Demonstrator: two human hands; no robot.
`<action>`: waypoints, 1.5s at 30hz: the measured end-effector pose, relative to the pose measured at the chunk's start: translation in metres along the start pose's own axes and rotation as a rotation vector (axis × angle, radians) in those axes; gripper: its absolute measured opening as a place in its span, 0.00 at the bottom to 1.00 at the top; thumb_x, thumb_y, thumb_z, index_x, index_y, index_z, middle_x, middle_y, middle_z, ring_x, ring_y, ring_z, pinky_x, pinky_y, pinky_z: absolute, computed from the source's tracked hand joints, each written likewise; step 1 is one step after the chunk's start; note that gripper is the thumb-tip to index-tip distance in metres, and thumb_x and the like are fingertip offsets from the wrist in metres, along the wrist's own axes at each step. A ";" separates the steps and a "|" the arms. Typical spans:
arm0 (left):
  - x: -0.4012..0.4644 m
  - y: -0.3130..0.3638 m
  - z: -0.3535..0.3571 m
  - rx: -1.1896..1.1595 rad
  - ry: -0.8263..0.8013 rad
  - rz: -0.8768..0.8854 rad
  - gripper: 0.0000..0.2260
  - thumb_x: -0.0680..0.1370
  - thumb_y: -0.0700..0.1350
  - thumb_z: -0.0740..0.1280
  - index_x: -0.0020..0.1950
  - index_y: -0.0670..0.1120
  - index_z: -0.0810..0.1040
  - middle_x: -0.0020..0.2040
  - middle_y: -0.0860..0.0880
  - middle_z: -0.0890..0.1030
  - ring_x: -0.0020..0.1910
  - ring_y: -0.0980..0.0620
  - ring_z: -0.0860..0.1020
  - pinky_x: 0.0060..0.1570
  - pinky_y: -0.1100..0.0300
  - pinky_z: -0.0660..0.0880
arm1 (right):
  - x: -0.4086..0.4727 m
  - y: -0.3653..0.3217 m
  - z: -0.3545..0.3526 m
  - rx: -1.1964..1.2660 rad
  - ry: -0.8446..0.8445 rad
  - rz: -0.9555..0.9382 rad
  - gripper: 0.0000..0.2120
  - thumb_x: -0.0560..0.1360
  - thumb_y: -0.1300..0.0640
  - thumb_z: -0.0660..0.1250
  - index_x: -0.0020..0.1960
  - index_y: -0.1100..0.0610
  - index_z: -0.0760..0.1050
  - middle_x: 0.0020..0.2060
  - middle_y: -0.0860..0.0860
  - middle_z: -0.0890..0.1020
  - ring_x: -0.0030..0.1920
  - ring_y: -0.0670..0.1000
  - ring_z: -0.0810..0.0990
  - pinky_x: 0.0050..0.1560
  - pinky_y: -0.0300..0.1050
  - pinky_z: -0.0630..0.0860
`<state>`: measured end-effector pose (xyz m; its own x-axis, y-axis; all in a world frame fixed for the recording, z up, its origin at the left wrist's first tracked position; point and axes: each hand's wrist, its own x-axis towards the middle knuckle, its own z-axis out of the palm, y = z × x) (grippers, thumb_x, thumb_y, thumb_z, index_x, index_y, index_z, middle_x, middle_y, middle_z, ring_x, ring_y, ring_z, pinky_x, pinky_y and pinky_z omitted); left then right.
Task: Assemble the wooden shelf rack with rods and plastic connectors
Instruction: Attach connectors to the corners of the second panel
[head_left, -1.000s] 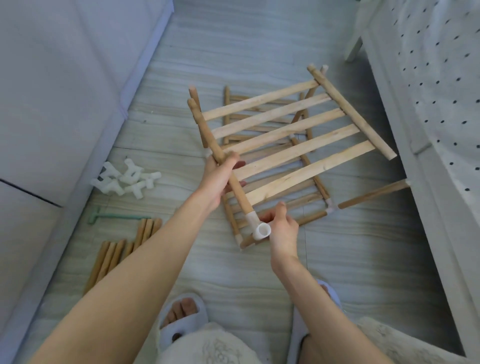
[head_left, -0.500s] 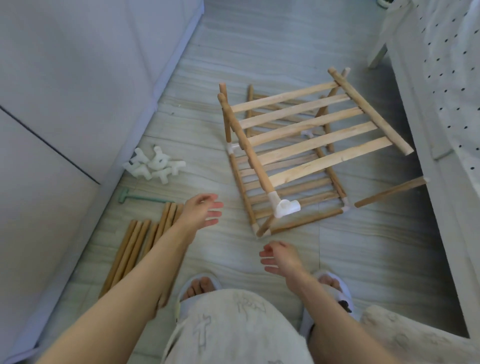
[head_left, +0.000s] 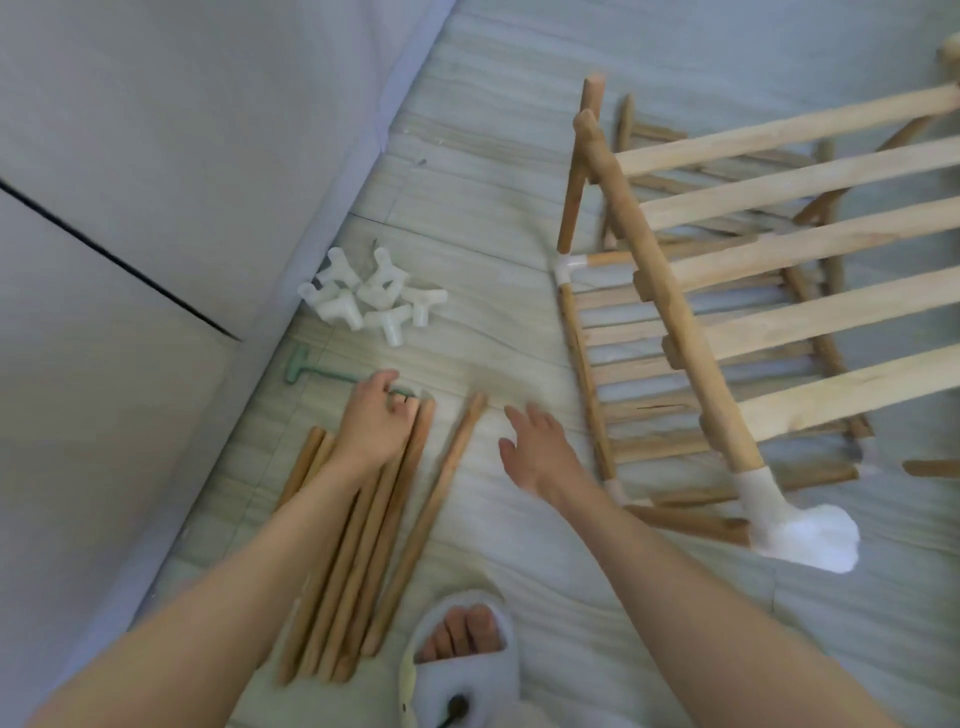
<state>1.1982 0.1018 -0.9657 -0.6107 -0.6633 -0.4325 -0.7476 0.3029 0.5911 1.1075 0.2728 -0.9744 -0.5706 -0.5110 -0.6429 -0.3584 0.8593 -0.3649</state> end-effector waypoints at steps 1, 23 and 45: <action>0.013 0.002 -0.003 0.062 0.022 0.033 0.19 0.78 0.36 0.60 0.70 0.39 0.66 0.66 0.39 0.69 0.66 0.42 0.68 0.65 0.54 0.64 | 0.009 -0.001 0.002 -0.052 0.016 -0.008 0.26 0.81 0.52 0.51 0.77 0.51 0.49 0.77 0.54 0.47 0.76 0.56 0.45 0.74 0.55 0.52; 0.042 0.065 -0.042 -0.081 0.165 0.082 0.22 0.74 0.34 0.64 0.68 0.40 0.67 0.66 0.39 0.67 0.64 0.41 0.69 0.60 0.58 0.64 | 0.005 -0.063 -0.083 0.326 0.034 -0.002 0.23 0.81 0.52 0.54 0.73 0.58 0.59 0.70 0.56 0.67 0.67 0.55 0.68 0.61 0.41 0.64; -0.019 0.289 -0.120 -0.710 0.002 0.468 0.09 0.78 0.39 0.60 0.46 0.50 0.79 0.42 0.51 0.81 0.34 0.59 0.77 0.31 0.69 0.70 | -0.073 -0.087 -0.300 1.184 0.617 -0.406 0.02 0.76 0.66 0.64 0.49 0.63 0.73 0.35 0.53 0.76 0.31 0.48 0.76 0.33 0.35 0.76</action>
<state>1.0251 0.1200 -0.7051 -0.8150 -0.5784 -0.0365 -0.0768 0.0454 0.9960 0.9587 0.2285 -0.6938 -0.9191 -0.3872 -0.0724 0.0786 -0.0003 -0.9969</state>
